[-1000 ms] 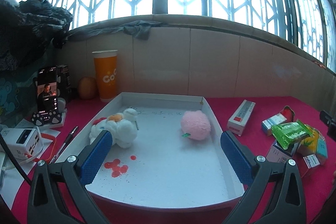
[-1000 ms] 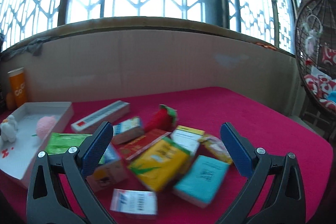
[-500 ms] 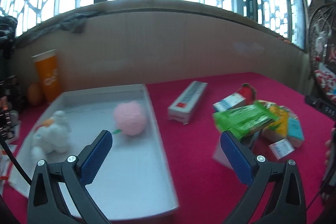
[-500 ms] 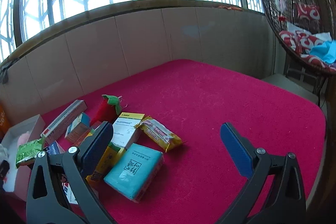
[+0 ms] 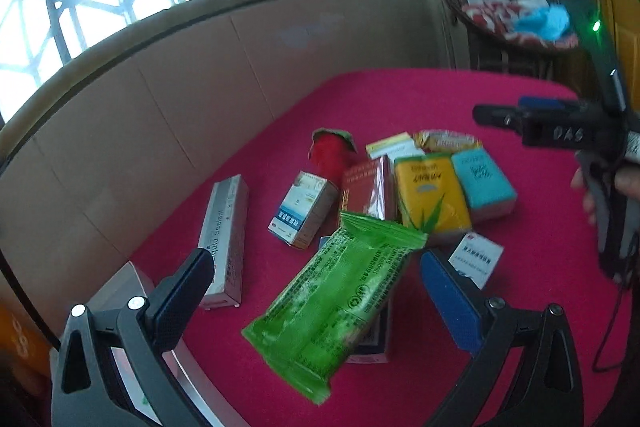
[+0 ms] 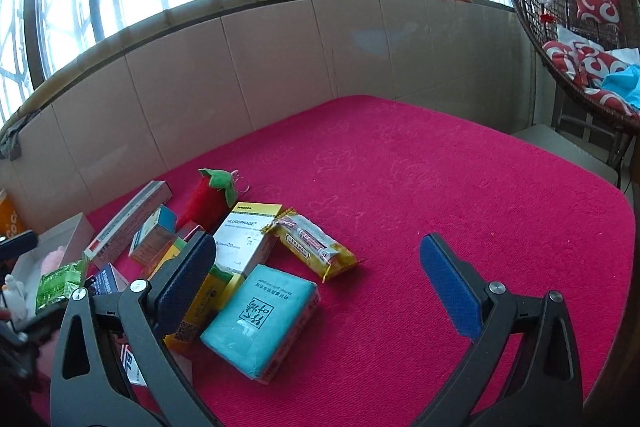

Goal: Organize objects
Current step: 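Grasp the green snack packet with the left gripper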

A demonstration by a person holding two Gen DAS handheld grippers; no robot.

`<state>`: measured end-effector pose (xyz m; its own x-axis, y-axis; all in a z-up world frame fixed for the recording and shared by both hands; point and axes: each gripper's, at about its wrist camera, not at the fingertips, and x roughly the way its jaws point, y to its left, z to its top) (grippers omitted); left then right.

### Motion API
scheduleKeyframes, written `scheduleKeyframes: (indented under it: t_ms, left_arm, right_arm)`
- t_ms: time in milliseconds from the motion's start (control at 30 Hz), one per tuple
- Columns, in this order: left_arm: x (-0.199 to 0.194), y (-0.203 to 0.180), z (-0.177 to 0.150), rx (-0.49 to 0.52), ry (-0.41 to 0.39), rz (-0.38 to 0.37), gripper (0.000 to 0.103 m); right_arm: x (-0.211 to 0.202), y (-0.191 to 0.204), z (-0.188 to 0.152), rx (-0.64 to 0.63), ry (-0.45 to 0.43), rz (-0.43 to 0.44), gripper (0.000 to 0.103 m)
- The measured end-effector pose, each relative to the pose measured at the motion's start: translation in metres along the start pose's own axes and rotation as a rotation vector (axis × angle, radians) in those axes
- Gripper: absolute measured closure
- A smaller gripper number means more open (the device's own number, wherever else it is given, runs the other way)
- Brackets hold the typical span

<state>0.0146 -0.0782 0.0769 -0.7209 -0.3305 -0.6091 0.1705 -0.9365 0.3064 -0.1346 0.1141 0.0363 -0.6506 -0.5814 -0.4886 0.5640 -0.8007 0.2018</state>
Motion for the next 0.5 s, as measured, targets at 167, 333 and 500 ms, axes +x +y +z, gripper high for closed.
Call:
scheduleKeyframes:
  t_ms: [167,333,500]
  left_arm:
    - [0.014,0.001,-0.001,-0.001,0.062,-0.021,0.006]
    - [0.015,0.005,-0.007,-0.065,0.085,-0.089,0.058]
    - [0.005,0.011,-0.016,-0.155,0.055,-0.118,0.061]
  right_arm:
    - [0.0,-0.005,-0.001,0.022,0.004,0.012,0.0]
    - [0.003,-0.008,-0.001,0.038,0.019,0.018,0.0]
    - [0.003,-0.01,-0.001,0.046,0.022,0.013,0.0]
